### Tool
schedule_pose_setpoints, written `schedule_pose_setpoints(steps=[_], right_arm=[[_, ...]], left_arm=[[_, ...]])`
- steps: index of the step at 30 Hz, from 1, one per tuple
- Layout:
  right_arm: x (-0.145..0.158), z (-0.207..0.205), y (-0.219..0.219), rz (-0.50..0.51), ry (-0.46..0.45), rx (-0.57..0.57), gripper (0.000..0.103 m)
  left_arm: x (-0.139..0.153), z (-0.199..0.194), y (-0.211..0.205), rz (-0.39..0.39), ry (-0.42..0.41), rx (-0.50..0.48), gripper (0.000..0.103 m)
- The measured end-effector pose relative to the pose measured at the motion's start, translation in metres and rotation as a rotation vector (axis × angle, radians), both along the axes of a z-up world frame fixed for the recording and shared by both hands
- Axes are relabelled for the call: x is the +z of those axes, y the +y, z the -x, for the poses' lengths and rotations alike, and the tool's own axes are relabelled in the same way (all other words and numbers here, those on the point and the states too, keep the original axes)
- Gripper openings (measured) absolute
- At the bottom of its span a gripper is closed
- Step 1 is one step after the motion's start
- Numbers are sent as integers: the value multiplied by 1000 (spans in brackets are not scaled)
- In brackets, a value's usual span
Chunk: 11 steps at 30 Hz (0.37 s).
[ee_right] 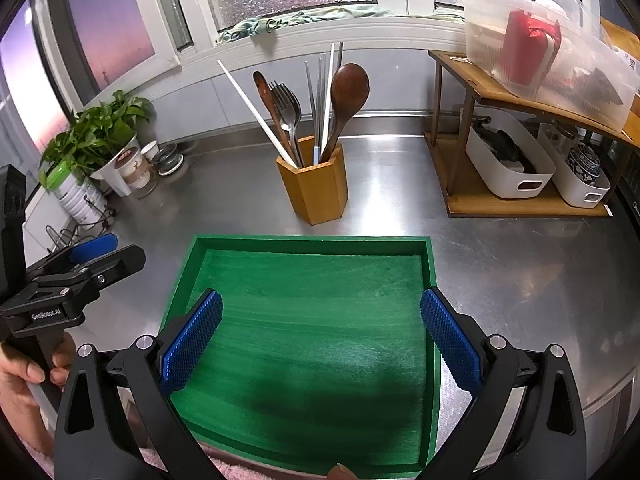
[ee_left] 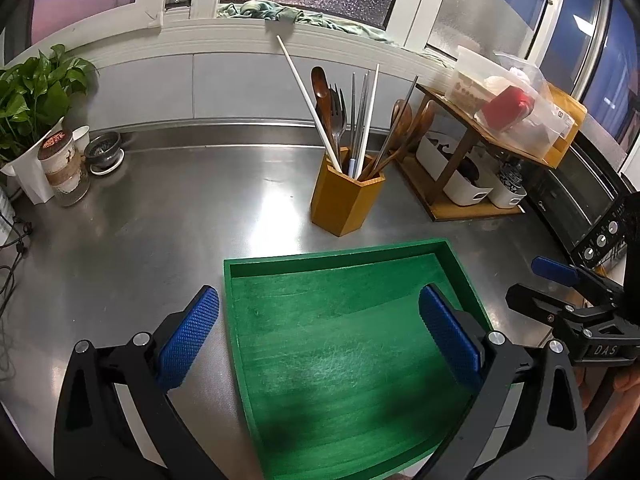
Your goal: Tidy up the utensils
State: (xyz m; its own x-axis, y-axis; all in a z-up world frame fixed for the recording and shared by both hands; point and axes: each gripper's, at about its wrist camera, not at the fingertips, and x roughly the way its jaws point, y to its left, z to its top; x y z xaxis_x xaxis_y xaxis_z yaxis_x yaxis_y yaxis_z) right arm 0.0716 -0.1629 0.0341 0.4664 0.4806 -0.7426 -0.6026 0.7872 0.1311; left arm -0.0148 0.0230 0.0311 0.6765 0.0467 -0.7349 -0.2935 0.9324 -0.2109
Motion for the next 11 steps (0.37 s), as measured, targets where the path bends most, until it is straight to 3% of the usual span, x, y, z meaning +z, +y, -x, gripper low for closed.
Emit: schedule_pose_setpoints(steps=[11], right_arm=[[0, -1, 0, 2, 3, 1, 99]], left_arm=[[-3, -4, 2, 9, 28, -2, 95]])
